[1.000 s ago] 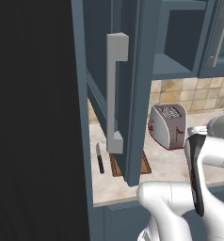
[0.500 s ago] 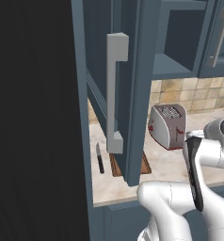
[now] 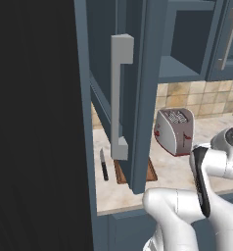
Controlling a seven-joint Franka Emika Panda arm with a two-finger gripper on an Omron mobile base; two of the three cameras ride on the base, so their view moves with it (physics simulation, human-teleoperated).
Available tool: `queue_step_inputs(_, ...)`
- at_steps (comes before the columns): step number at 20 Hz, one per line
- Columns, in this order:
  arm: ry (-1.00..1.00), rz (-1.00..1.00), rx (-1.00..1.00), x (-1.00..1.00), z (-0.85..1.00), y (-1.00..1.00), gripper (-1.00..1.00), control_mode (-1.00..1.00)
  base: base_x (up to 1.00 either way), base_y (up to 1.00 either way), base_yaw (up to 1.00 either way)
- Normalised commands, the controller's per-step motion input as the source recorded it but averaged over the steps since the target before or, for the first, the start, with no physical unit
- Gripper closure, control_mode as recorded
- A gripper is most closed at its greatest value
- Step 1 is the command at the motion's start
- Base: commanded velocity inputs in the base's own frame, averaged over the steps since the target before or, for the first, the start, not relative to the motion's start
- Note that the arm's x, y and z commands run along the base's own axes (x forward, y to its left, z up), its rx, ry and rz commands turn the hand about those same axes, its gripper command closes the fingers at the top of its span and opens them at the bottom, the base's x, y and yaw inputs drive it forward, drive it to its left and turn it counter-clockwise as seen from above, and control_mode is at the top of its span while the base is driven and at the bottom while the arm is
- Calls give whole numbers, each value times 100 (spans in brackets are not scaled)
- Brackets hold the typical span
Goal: Pick the bread, place it on the cutting board, pick the jam, place it on the counter, and close the cabinet.
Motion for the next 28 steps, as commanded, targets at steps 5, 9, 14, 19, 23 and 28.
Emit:
queue_step_inputs(5,6,1,0,9,-49,-11,100,-100,0,0,0)
queue_step_inputs(9,5,9,0,24,-48,-2,100,-100,0,0,0)
queue_step_inputs(14,1,11,0,16,-42,-10,100,-100,0,0,0)
queue_step_inputs(19,0,9,0,20,-36,-11,100,-100,0,0,0)
queue_step_inputs(23,0,7,0,24,-18,-12,100,-100,0,0,0)
queue_step_inputs(28,0,2,0,38,-11,-8,100,-100,0,0,0)
